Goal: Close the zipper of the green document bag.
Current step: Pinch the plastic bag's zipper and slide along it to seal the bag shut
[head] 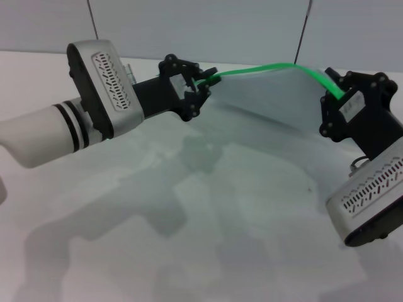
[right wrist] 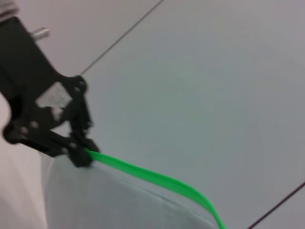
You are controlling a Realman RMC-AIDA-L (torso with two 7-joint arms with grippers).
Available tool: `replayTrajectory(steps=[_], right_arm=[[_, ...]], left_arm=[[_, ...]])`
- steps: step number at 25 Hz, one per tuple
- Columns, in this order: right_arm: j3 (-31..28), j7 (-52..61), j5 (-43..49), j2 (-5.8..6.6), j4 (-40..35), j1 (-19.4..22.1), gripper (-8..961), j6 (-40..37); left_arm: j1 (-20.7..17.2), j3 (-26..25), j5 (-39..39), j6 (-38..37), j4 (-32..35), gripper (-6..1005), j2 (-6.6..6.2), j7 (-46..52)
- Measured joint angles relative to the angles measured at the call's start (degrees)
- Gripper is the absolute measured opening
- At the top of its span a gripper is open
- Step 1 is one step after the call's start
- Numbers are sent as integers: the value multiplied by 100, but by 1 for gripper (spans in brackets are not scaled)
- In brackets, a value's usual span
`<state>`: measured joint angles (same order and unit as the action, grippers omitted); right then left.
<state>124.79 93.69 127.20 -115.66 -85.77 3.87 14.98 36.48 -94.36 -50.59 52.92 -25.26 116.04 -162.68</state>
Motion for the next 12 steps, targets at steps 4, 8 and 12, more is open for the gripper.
replayTrajectory(steps=[4, 8, 12], right_arm=[[-76, 17, -31, -15, 74, 6, 47, 129], [-190, 24, -231, -17, 158, 6, 47, 196], [-233, 29, -377, -6, 344, -44, 47, 397]], left_arm=[[-98, -178, 1, -178, 37, 96, 0, 0], [-183, -352, 1, -233, 89, 98, 1, -1], [-266, -431, 1, -245, 124, 101, 3, -1]])
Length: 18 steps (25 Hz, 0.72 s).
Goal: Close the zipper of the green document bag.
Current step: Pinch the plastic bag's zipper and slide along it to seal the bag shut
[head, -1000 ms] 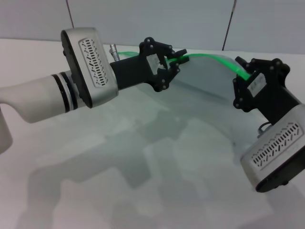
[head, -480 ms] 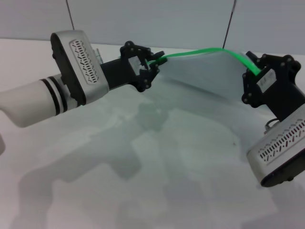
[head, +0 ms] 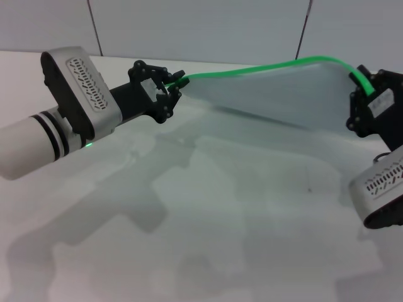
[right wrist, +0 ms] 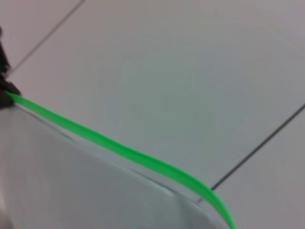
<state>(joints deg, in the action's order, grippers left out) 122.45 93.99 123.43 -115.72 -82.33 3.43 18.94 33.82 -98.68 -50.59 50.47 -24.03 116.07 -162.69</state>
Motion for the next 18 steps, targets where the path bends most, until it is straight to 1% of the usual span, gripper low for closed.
replayTrajectory(steps=[10, 18], right_arm=[[-127, 5, -436, 7, 299, -167, 47, 281], [-90, 141, -450, -7, 508, -261, 47, 677]], left_arm=[[-74, -10, -3, -26, 14, 107, 4, 1], [-78, -13, -4, -90, 35, 113, 6, 0]])
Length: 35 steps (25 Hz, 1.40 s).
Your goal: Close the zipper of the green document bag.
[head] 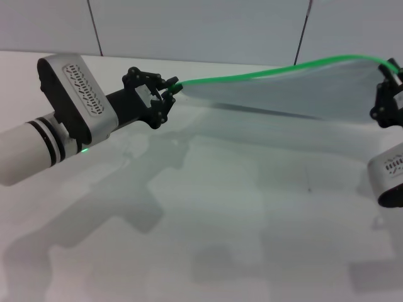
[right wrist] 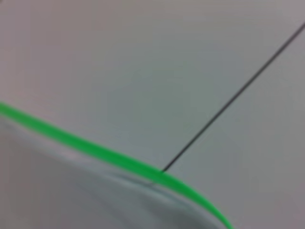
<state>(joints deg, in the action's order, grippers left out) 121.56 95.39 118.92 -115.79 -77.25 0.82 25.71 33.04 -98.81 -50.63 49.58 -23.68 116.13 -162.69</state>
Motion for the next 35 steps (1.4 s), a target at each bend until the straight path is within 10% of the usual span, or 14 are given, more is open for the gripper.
replayTrajectory(steps=[9, 15, 25, 35], right_arm=[[554, 279, -770, -28, 799, -524, 70, 1719], [981, 1389, -1789, -5, 1461, -1146, 264, 3464], [980, 3593, -1458, 96, 2541, -1766, 487, 2974], [1509, 6835, -478, -39, 4691, -2593, 520, 3593]], left_arm=[[17, 18, 373, 17, 1, 119, 36, 11], [-6, 72, 1133, 437, 19, 169, 82, 59], [-162, 370, 2665, 1415, 368, 509, 145, 544], [-394, 1834, 5046, 1346, 399, 496, 163, 49]])
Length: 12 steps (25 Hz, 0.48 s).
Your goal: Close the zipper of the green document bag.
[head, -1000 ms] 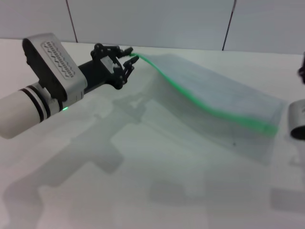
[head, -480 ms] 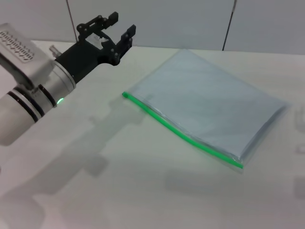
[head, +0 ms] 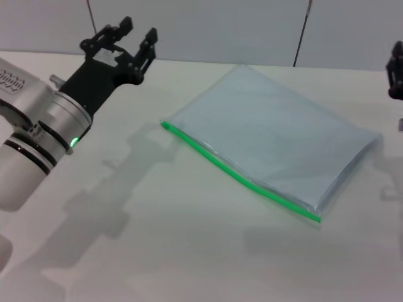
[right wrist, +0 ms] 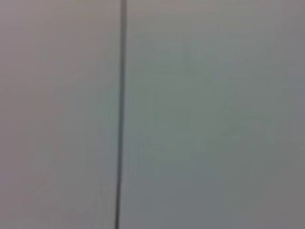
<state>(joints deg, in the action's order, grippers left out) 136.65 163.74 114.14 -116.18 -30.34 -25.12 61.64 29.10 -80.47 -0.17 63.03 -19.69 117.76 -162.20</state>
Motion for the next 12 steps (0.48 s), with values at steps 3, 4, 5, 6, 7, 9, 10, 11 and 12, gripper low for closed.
replayTrajectory(steps=[3, 4, 5, 6, 7, 9, 10, 11, 12], right_arm=[[72, -33, -39, -2, 153, -107, 519, -22], [80, -65, -43, -3, 188, -127, 519, -32], [82, -107, -45, -3, 222, -144, 519, -43], [82, -149, -45, -3, 273, -171, 519, -58], [83, -180, -45, -4, 334, -206, 519, -92], [84, -229, -44, -11, 512, -343, 519, -239], [77, -245, -44, -15, 598, -406, 520, -342], [68, -260, -44, -21, 649, -456, 520, -450], [55, -272, -45, -22, 664, -483, 520, -528]], left_arm=[[22, 212, 590, -140, 58, 496, -8, -35], [24, 260, 746, -166, 76, 496, -10, -36], [24, 287, 868, -183, 93, 496, -10, -37], [22, 301, 947, -195, 102, 496, -11, -38], [18, 307, 1011, -208, 116, 496, -13, -39], [11, 307, 1058, -216, 153, 496, -21, -39], [8, 307, 1066, -216, 169, 496, -29, -40], [2, 307, 1065, -216, 177, 496, -32, -40], [-8, 307, 1062, -217, 182, 496, -37, -41]])
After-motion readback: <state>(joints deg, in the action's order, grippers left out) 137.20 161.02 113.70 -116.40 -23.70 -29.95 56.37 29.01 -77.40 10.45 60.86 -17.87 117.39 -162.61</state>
